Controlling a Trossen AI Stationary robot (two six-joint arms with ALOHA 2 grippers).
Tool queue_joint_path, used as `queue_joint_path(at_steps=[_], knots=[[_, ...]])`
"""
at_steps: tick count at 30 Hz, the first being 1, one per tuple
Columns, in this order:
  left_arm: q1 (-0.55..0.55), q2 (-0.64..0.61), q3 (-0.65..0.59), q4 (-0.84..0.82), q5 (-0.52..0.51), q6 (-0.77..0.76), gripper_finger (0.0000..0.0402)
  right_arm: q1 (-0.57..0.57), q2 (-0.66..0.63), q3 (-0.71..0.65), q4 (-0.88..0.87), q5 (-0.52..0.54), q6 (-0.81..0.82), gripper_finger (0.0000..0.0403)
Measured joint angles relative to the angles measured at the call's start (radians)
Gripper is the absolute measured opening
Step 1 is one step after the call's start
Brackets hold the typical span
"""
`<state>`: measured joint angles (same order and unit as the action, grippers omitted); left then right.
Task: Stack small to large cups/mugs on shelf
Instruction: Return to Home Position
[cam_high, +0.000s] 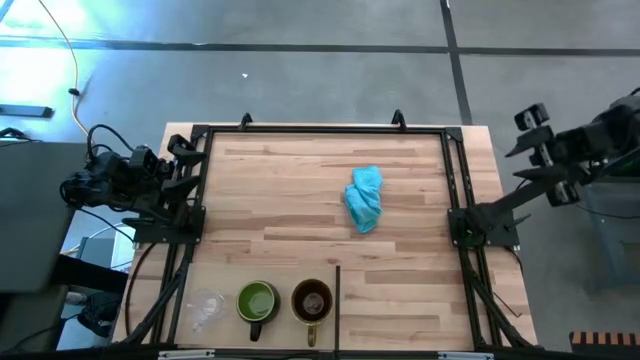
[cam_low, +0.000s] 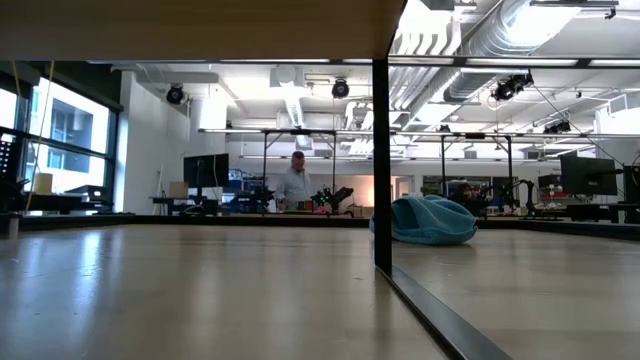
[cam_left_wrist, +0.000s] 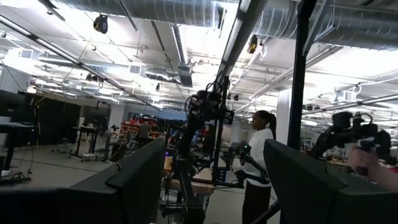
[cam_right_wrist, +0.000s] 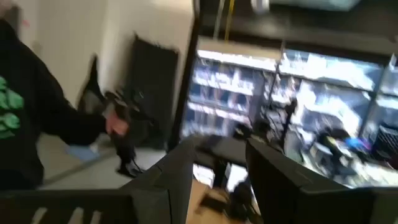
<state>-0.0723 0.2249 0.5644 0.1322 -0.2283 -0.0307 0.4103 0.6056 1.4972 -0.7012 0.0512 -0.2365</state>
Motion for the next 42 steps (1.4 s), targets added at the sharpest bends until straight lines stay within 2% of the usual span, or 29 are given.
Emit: queue_joint_path(at_steps=[6,14,19,24,30,36,42], knots=[[0.0,0.003,0.0,0.006,0.0,0.0,0.0262,0.006,-0.179,-0.254,0.252,-0.157,-0.006,0.014],[0.0,0.089,-0.005,0.1,0.001,0.053,0.0262,0.048,-0.254,-0.46,0.321,-0.186,0.102,0.014],[0.0,0.158,-0.005,0.109,0.023,0.053,0.0262,0.064,-0.295,-0.544,0.356,-0.299,0.097,0.014],[0.0,0.165,-0.005,0.108,0.133,0.053,0.0262,0.064,-0.417,-0.653,0.389,-0.3,0.098,0.014],[0.0,0.123,-0.005,0.106,0.161,0.072,0.0262,0.064,-0.602,-0.811,0.462,-0.299,0.114,0.014],[0.001,0.08,-0.005,0.1,0.188,0.089,0.0262,0.083,-0.591,-0.822,0.443,-0.284,0.17,0.014],[0.001,0.043,-0.005,0.077,0.23,0.101,0.0262,0.112,-0.601,-0.809,0.392,-0.29,0.131,0.014]])
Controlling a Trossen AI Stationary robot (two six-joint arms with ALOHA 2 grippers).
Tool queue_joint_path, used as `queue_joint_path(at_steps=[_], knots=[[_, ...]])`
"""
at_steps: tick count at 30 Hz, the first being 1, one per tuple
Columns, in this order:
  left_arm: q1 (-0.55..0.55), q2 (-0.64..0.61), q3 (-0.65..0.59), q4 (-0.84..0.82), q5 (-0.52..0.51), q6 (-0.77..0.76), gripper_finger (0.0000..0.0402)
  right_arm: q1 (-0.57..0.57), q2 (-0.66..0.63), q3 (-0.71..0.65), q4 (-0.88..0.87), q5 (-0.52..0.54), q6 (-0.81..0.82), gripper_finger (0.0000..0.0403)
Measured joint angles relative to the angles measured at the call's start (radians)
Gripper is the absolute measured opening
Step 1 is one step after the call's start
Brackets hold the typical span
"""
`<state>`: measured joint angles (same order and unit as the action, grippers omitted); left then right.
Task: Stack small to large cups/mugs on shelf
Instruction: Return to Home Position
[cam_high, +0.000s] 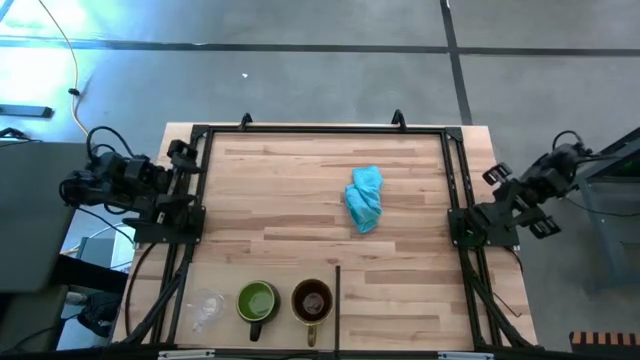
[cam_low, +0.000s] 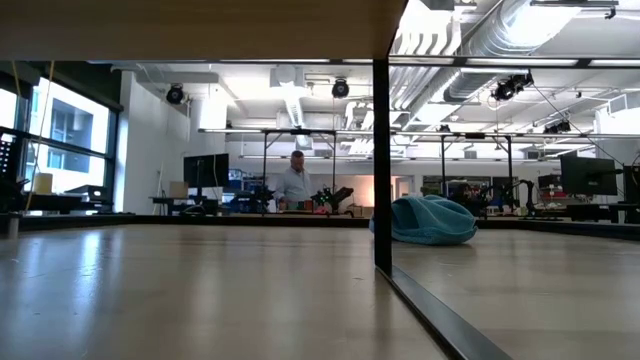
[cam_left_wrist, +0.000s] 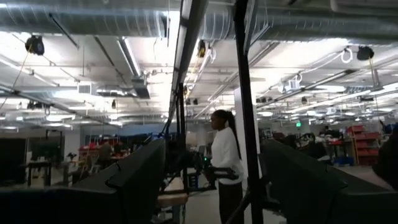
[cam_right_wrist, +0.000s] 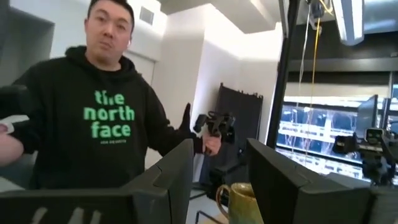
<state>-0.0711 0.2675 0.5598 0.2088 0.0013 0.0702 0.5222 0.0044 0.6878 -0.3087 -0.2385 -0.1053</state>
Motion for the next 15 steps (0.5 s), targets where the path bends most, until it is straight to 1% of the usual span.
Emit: queue_joint_path(at_steps=[3,9,12,15], knots=[[0.0,-0.024,-0.001,-0.042,0.0,-0.001,0.0262,0.017,0.0,0.0,-0.033,0.019,-0.012,0.014],[0.0,-0.044,0.0,-0.067,-0.006,0.0,0.0262,0.057,-0.001,-0.004,-0.045,0.047,-0.033,0.014],[0.0,-0.046,0.0,-0.079,-0.018,0.003,0.0262,0.08,-0.001,-0.03,-0.029,0.078,-0.026,0.014],[0.0,-0.046,0.0,-0.098,-0.036,0.004,0.0262,0.1,-0.001,-0.073,0.015,0.083,-0.024,0.014]])
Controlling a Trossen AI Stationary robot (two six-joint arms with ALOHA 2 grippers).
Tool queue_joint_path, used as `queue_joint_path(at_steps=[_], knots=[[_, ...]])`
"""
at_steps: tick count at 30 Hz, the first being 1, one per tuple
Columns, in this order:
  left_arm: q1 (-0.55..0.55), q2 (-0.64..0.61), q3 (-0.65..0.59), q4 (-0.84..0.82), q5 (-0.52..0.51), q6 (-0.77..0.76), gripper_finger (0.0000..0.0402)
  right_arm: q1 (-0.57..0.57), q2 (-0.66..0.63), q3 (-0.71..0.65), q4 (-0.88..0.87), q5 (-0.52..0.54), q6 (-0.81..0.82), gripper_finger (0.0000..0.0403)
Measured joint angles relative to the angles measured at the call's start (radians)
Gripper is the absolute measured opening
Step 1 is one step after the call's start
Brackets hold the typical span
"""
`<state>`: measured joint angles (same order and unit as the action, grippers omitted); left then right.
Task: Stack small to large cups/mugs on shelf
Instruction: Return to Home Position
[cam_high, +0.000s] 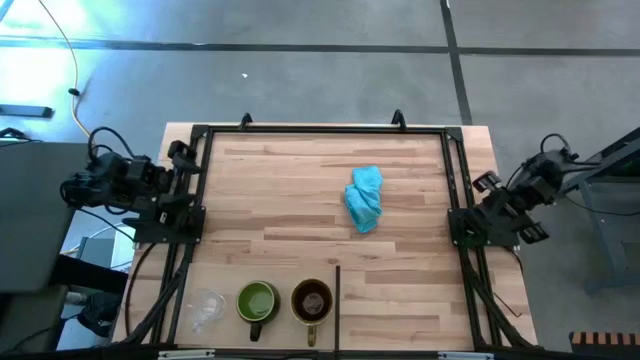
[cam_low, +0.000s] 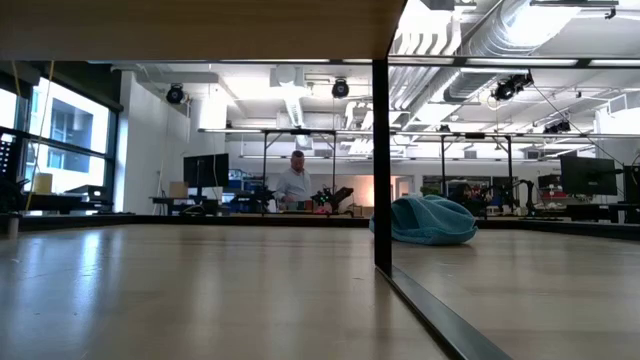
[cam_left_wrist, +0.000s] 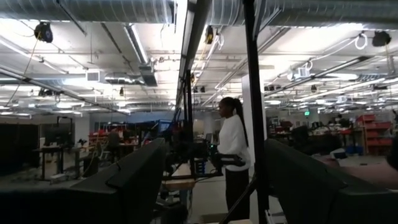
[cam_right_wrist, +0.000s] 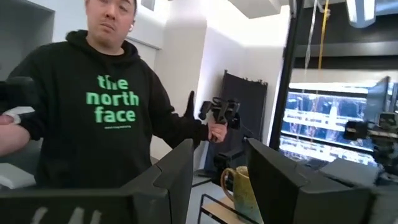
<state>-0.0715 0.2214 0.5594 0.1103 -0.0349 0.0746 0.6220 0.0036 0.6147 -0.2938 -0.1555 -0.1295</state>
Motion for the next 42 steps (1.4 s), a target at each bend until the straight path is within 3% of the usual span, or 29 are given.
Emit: queue_joint_path(at_steps=[17,32,42], knots=[[0.0,-0.005,-0.057,0.033,-0.003,-0.068,0.0262,0.007,0.0,-0.268,0.279,0.028,0.068,0.014],[0.0,-0.005,-0.278,0.368,-0.015,-0.135,0.0262,0.006,-0.001,-0.547,0.743,0.031,0.118,0.014],[0.0,-0.005,-0.299,0.414,0.031,-0.171,0.0262,0.006,0.0,-0.573,0.777,0.015,0.125,0.014]])
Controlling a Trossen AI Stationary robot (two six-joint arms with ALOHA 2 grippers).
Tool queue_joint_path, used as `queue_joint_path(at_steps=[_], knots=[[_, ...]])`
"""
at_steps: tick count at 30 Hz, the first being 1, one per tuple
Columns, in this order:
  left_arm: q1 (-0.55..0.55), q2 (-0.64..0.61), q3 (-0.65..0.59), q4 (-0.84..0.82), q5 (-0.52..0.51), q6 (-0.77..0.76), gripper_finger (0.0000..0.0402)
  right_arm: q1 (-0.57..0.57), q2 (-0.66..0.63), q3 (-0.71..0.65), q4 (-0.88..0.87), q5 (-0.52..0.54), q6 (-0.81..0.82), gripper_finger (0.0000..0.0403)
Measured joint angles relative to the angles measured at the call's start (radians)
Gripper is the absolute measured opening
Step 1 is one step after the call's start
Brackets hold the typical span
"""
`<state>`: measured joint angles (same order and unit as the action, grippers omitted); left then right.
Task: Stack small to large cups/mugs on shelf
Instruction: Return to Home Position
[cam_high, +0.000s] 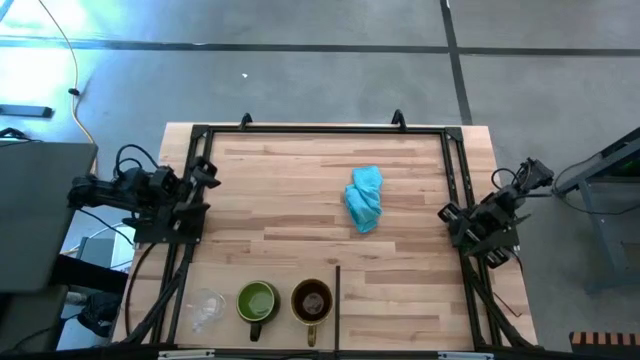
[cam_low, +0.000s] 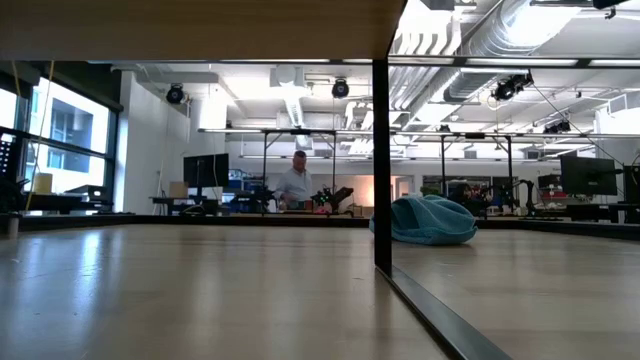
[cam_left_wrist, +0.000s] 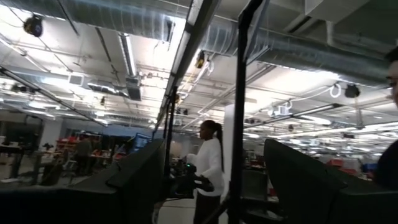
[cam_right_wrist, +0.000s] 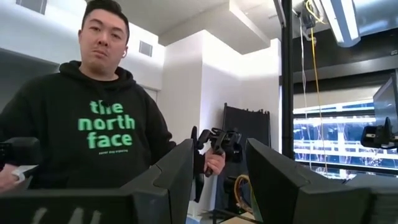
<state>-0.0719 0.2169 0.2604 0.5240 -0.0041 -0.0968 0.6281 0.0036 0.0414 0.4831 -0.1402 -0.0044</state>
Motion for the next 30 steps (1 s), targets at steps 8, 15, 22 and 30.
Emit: queue_joint_path(at_steps=[8,15,22,30], knots=[[0.0,0.002,-0.006,-0.014,0.042,-0.041,0.0262,-0.016,0.0,-0.006,0.005,-0.001,-0.021,0.014],[0.0,0.002,-0.168,0.196,0.04,-0.074,0.0262,-0.098,0.001,-0.032,0.04,-0.002,0.031,0.014],[0.001,0.0,-0.245,0.31,-0.006,-0.068,0.0262,-0.196,0.001,-0.032,0.052,-0.038,0.106,0.014],[0.001,0.002,-0.253,0.326,-0.014,-0.046,0.0262,-0.349,0.001,-0.032,0.068,-0.099,0.165,0.014]])
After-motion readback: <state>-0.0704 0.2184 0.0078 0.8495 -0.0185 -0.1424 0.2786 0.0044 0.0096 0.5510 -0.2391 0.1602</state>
